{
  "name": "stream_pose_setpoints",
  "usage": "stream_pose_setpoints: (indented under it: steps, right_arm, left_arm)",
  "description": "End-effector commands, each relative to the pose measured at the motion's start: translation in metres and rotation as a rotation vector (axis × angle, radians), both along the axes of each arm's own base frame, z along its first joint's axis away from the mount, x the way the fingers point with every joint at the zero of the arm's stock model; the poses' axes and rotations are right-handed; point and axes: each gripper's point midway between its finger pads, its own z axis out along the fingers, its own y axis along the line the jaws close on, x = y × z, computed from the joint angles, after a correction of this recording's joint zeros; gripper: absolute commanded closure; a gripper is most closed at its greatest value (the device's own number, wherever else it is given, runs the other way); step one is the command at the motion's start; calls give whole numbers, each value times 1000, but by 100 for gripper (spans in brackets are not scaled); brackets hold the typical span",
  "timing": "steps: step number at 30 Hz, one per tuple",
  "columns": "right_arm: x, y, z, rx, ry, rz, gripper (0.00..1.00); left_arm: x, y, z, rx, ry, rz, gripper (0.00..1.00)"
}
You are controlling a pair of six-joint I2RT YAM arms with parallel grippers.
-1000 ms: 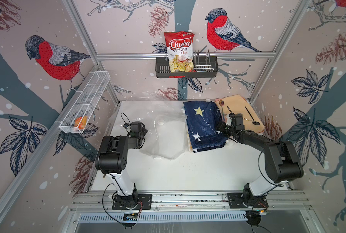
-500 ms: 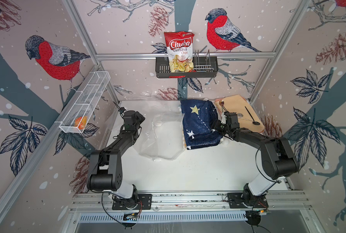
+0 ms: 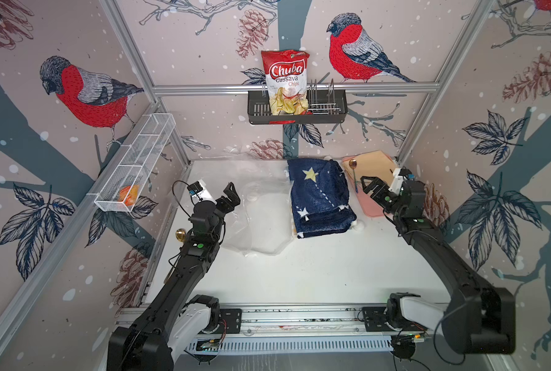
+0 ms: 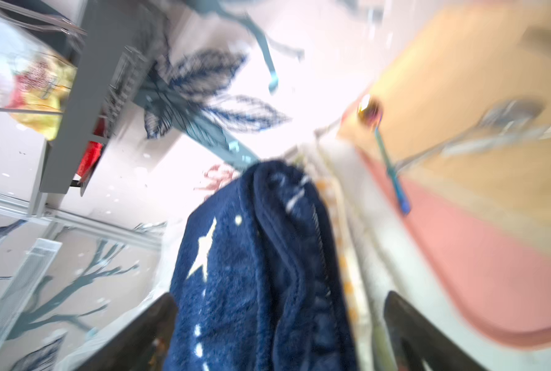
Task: Take the blanket out of the vacuum bag
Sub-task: Adjust the vacuum bag at the center of the board, then reset both arms
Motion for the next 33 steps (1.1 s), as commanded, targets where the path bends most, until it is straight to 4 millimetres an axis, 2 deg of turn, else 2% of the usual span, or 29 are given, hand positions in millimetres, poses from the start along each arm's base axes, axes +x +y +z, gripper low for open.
stream_pose_setpoints:
  steps: [1,3,5,6,8,10,13,15,18,20,22,24,27,30,33]
  right_arm:
    - [-9,-45,12,-141,-135,-305,0]
    - [-22,-55,8,-229,-202,-425,0]
    - [-33,-63,2,-362,-233,-508,0]
    - [-36,-64,-1,-423,-249,-522,0]
    - [-36,-59,-7,-495,-290,-483,0]
    - [-34,-52,-17,-537,-316,-426,0]
    - [-30,-51,-34,-606,-294,-399,0]
    - [-29,-50,-41,-627,-281,-380,0]
    - [-30,-53,-48,-591,-273,-365,0]
    - [-30,-54,-51,-579,-268,-358,0]
    - [-28,-56,-58,-584,-250,-354,0]
    - [-26,-55,-65,-597,-232,-331,0]
    - [-24,-51,-77,-623,-200,-292,0]
    - [-24,-52,-77,-651,-199,-288,0]
    - [-31,-61,-70,-710,-237,-341,0]
  left_arm:
    - [5,12,-4,153,-14,61,1]
    - [2,17,-9,182,-44,90,1]
    - [-9,37,-14,178,-98,198,1]
    - [-16,40,-8,228,-171,210,1]
    - [-35,48,-10,337,-283,258,1]
    - [-51,58,-20,441,-326,324,1]
    - [-38,42,-43,569,-297,238,1]
    - [-43,36,-41,624,-312,276,1]
    - [-57,40,-34,669,-292,347,1]
    - [-65,30,-24,670,-314,330,2]
    - [-54,25,-34,687,-218,294,2]
    - [-46,32,-51,638,-110,293,2]
    - [-45,44,-68,553,-106,268,2]
    - [-48,54,-88,587,-79,294,2]
    - [-57,63,-78,607,-136,384,2]
